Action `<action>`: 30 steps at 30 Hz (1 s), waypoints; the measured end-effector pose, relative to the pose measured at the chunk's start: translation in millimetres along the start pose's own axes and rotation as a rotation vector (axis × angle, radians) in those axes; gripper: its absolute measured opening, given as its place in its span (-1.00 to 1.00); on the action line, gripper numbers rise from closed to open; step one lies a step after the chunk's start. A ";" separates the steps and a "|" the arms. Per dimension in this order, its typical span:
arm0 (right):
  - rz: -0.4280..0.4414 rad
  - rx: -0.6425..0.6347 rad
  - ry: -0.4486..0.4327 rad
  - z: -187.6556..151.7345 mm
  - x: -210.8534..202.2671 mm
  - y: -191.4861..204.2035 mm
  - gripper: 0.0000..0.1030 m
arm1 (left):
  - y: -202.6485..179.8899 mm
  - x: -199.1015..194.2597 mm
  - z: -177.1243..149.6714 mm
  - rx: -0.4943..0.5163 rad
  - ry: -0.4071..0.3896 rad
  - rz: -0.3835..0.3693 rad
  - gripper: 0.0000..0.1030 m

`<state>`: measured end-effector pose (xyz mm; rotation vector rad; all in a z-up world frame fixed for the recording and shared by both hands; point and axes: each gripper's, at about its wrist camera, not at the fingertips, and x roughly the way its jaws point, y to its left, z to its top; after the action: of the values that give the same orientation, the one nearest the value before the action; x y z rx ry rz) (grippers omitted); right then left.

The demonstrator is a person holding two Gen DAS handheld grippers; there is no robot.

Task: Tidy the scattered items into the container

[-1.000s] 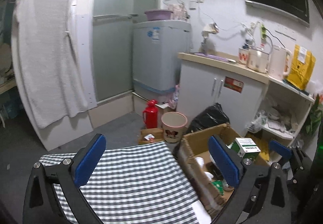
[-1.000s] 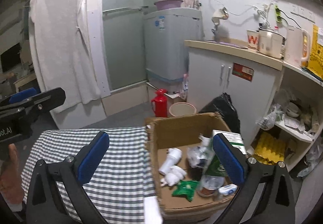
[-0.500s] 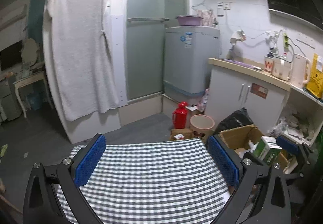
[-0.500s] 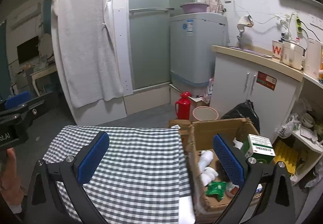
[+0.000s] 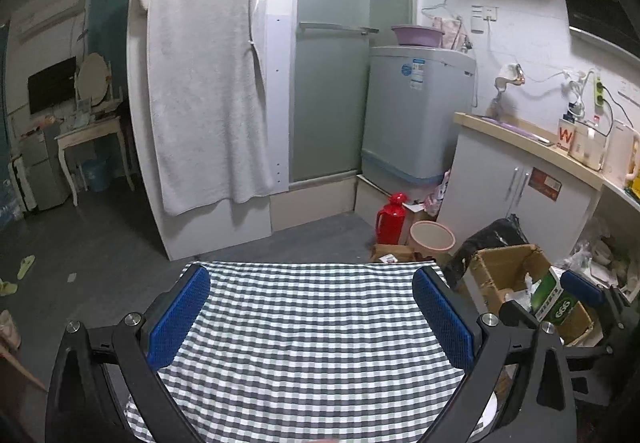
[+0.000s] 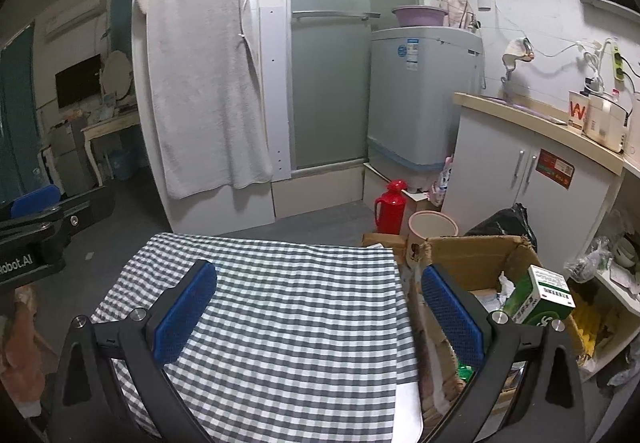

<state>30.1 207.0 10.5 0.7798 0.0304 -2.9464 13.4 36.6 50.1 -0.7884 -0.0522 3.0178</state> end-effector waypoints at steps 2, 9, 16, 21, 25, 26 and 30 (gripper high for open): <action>0.003 -0.003 0.003 0.0 1.4 1.8 0.99 | 4.2 0.0 -1.0 -0.006 0.004 0.002 1.00; 0.008 -0.010 0.011 -0.2 4.9 8.1 0.99 | 11.6 3.8 -1.8 -0.014 0.011 0.015 1.00; 0.007 -0.013 0.021 -0.8 9.7 12.1 0.99 | 13.4 7.8 -2.6 -0.013 0.023 0.017 1.00; 0.008 -0.013 0.026 -2.2 12.7 13.8 0.99 | 12.6 12.0 -4.2 -0.011 0.031 0.018 1.00; 0.010 -0.010 0.030 -2.6 14.6 13.8 0.99 | 12.2 14.3 -4.5 -0.010 0.035 0.016 1.00; 0.010 -0.010 0.031 -3.0 14.7 13.7 0.99 | 12.1 14.6 -4.6 -0.010 0.035 0.016 1.00; 0.011 -0.008 0.036 -3.7 16.8 14.5 0.99 | 10.9 16.5 -5.2 -0.006 0.039 0.016 1.00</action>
<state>18.7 191.3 -1.0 0.8293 0.0404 -2.9197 1.4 26.3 37.1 -0.8513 -0.0542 3.0179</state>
